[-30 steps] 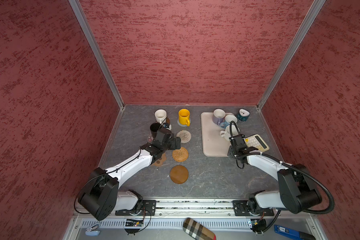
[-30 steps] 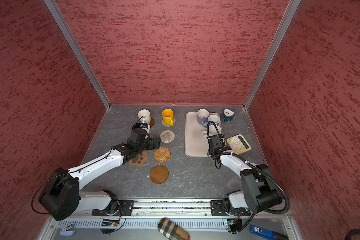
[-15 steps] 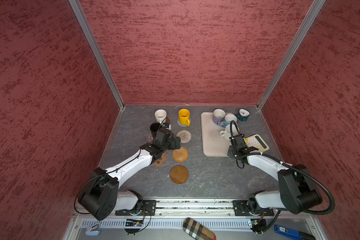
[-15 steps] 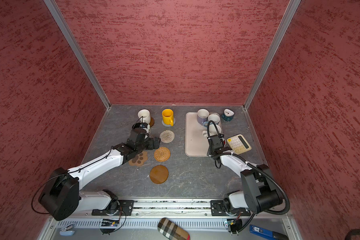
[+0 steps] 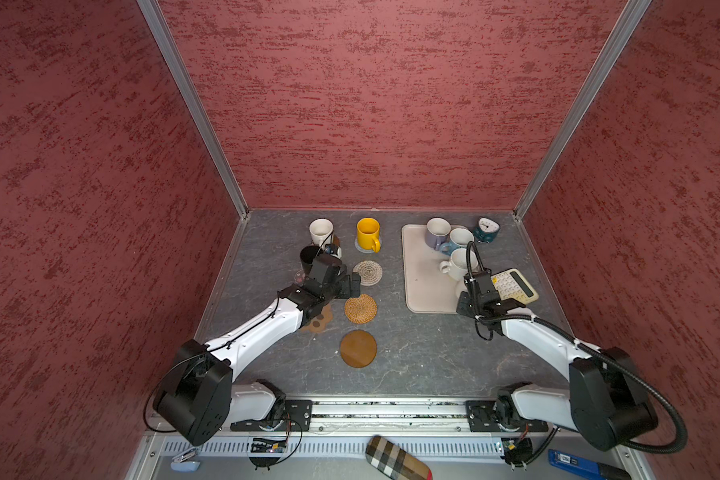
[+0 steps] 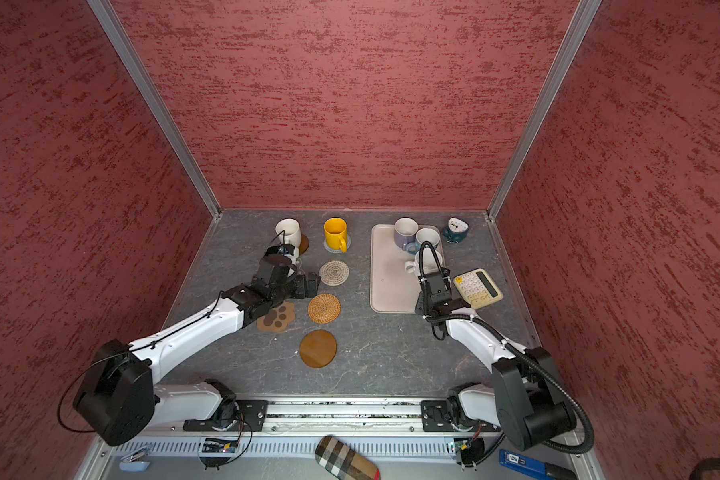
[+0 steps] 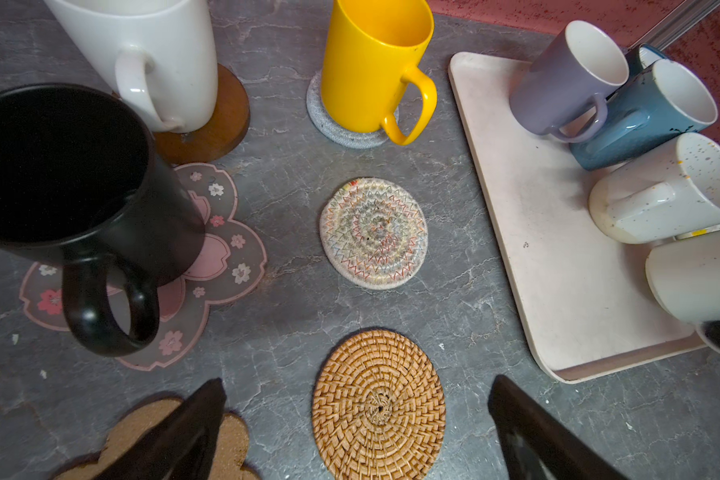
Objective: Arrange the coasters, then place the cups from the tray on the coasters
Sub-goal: 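Grip the rim of the red-lined white mug with the right gripper and lift, then carry the red-lined white mug with the right gripper toward the multicolour woven coaster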
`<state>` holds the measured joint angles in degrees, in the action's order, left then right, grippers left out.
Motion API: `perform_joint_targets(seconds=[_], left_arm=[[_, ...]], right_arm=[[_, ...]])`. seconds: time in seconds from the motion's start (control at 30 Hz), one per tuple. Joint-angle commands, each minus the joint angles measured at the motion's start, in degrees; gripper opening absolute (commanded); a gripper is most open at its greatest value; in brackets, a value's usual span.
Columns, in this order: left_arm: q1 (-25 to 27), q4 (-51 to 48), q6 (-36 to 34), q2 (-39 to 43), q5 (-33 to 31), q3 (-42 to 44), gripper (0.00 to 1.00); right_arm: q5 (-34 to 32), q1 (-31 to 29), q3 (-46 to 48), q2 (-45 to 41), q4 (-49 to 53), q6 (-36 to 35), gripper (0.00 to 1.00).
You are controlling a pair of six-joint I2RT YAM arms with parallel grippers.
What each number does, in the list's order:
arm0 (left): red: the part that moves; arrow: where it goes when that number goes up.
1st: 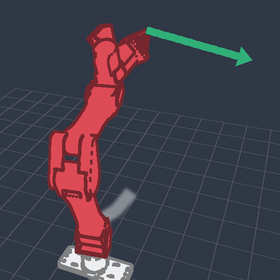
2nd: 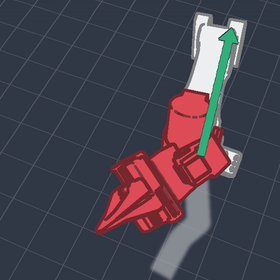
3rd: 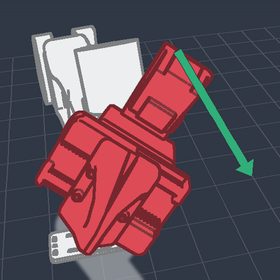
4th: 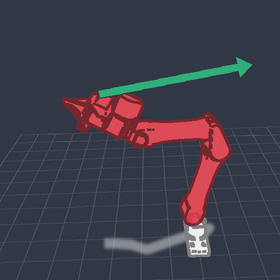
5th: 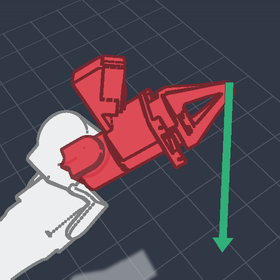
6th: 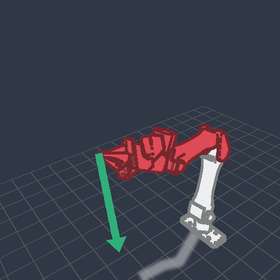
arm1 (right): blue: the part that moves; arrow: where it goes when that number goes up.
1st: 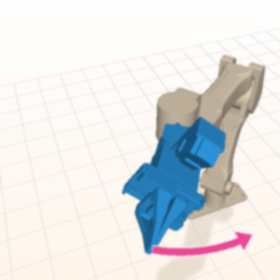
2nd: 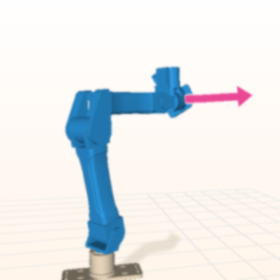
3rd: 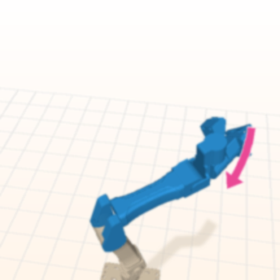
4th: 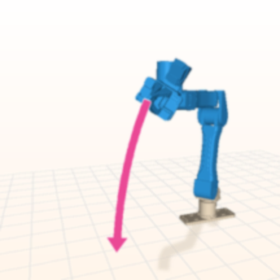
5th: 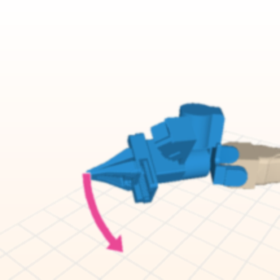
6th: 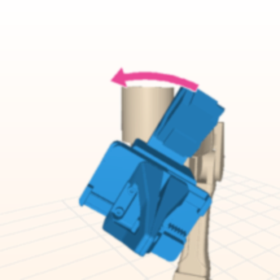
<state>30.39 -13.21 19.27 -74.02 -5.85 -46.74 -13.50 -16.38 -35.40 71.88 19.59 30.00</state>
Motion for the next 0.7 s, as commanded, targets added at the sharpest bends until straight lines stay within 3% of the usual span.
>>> perform_joint_targets(seconds=[0.0, 0.2, 0.67], left_arm=[[0.36, -2.16, -0.06, 1.72, 0.28, -1.75, 1.00], [0.37, -3.49, 1.10, 4.03, -0.04, -1.62, 1.00], [-0.01, -6.42, 3.70, 9.37, -1.35, 1.46, 0.99]], right_arm=[[-0.70, 0.12, -0.72, -3.56, -2.16, 0.35, 0.00], [2.84, 0.12, 0.34, -7.85, -0.96, -1.17, 0.00], [22.35, -1.17, 5.56, -13.84, -3.41, -6.58, 0.00]])
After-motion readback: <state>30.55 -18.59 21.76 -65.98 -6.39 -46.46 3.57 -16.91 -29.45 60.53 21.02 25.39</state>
